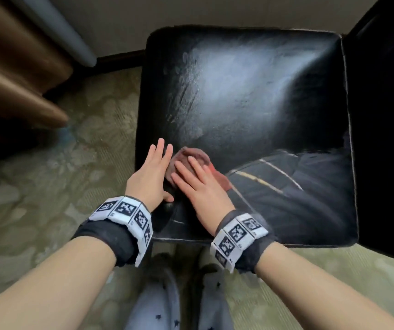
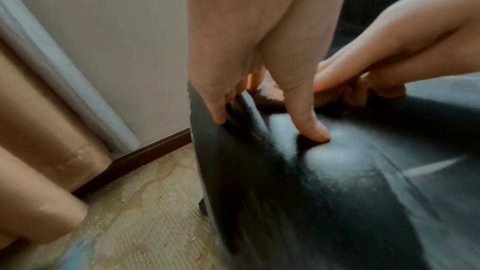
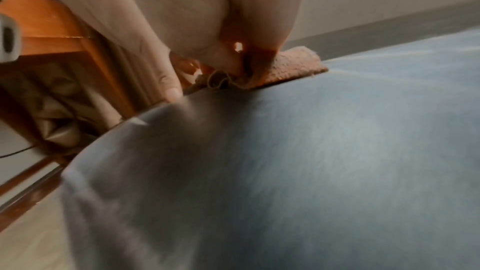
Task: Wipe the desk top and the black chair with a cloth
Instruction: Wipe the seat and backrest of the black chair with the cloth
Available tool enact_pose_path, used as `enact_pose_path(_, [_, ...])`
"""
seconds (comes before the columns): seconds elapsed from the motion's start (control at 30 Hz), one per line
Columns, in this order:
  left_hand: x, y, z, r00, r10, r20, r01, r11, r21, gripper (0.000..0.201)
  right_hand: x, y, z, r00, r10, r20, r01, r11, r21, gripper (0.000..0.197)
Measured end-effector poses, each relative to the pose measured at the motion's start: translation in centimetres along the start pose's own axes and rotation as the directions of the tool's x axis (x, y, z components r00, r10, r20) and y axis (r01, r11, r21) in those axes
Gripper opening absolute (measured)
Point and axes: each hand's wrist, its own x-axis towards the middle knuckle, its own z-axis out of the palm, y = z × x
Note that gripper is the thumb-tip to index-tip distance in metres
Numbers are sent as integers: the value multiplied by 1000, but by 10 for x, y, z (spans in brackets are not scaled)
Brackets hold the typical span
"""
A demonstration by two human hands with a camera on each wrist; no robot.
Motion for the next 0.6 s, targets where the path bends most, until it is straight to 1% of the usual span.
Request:
enact_pose_path(0.03, [-1,-3,-2,1000,24,8,-24,999,-39,121,0,2,-4,999,-28,32,28,1000,-3,45])
enact_pose_path(0.07, [-2,-6,-4,999,49,17,-48,996,-73,120,1,10,-8,999,-37,33,38,999,-33,52])
enact_pose_path(0.13, [-5,-12,-8,996,76,43,-70,991,-116,118,9,28,-26,999,8,-43,-13,993,-115,60])
enact_pose_path(0.17, [-7,-15,-9,995,80,56,-72,989,-126,117,14,35,-37,994,60,-95,-74,986,-150,60])
enact_pose_path(0.2, [-8,-17,-9,995,84,60,-76,988,-136,116,20,41,-48,978,174,-118,-192,968,-164,58])
enact_pose_path(0.23, [-9,-18,-9,994,93,59,-83,986,-146,116,26,44,-54,947,301,-114,-316,937,-149,60])
enact_pose_path(0.27, [-10,-18,-9,993,103,60,-93,984,-153,115,30,40,-57,916,385,-116,-397,909,-123,66])
enact_pose_path(0.3, [-10,-19,-9,992,110,63,-98,982,-159,115,32,33,-53,891,441,-108,-452,887,-100,71])
enact_pose_path(0.33, [-10,-19,-9,992,109,64,-97,982,-163,115,31,20,-46,892,439,-104,-448,890,-82,71])
enact_pose_path(0.4, [-9,-23,-8,992,110,67,-97,980,-174,114,21,-9,-15,951,297,-92,-301,953,-40,59])
enact_pose_path(0.47, [-8,-29,-7,988,136,77,-122,978,-169,113,-3,-37,19,989,120,-82,-122,993,-12,54])
enact_pose_path(0.5, [-9,-33,-5,985,150,84,-136,979,-149,114,-16,-44,31,998,40,-42,-41,999,-30,52])
enact_pose_path(0.57, [-14,-37,-1,983,157,91,-148,984,-98,114,-31,-43,38,997,-59,49,65,990,-124,44])
enact_pose_path(0.6, [-18,-37,0,985,153,85,-147,986,-75,111,-34,-37,35,994,-101,40,105,983,-148,43])
